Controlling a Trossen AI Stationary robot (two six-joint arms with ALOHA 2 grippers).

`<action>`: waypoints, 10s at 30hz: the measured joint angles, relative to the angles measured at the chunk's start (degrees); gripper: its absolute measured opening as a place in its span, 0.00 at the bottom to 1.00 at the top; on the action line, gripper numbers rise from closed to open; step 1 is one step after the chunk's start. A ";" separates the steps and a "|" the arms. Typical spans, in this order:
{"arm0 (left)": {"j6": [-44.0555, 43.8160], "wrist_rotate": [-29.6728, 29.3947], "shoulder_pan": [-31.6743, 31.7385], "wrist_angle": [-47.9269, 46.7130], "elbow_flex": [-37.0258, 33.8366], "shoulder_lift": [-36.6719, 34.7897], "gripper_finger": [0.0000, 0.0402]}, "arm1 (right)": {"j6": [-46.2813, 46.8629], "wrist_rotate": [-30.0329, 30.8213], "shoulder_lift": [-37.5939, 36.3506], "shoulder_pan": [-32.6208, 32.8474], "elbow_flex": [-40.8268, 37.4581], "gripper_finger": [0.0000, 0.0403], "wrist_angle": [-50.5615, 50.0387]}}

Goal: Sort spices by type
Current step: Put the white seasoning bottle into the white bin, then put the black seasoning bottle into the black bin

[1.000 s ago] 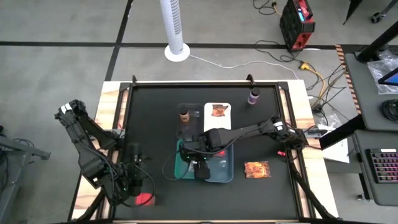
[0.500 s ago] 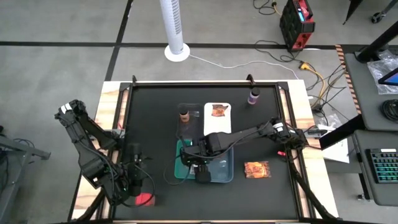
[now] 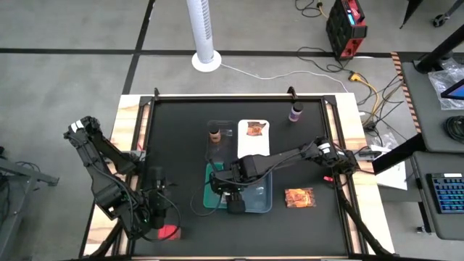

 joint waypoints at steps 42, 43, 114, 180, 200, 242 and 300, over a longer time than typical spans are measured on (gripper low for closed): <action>0.02 -0.02 0.00 -0.02 0.00 0.00 0.66 | 0.11 -0.02 0.00 0.00 -2.01 0.53 2.21; 0.02 -0.02 0.00 -0.02 0.00 0.00 0.66 | 0.09 -0.02 0.00 0.00 -2.01 0.53 2.22; 0.02 -1.39 0.00 5.55 0.00 0.00 0.66 | 15.95 26.09 -23.40 -0.48 -5.29 0.69 -21.49; 11.15 -16.44 8.52 7.69 0.00 -0.02 0.66 | 15.19 8.39 -23.74 -64.67 -38.82 0.65 -7.92; 10.95 -16.41 8.52 7.74 0.00 -0.02 0.66 | 15.07 9.10 -26.03 -64.30 -38.45 0.49 -11.15; 10.49 -14.93 8.55 8.17 0.00 -0.02 0.66 | -4.94 11.35 -13.64 -22.17 3.57 0.49 -17.31; 10.78 -14.95 8.54 8.13 0.00 -0.02 0.66 | -15.30 5.68 5.55 -21.24 12.94 0.51 -16.56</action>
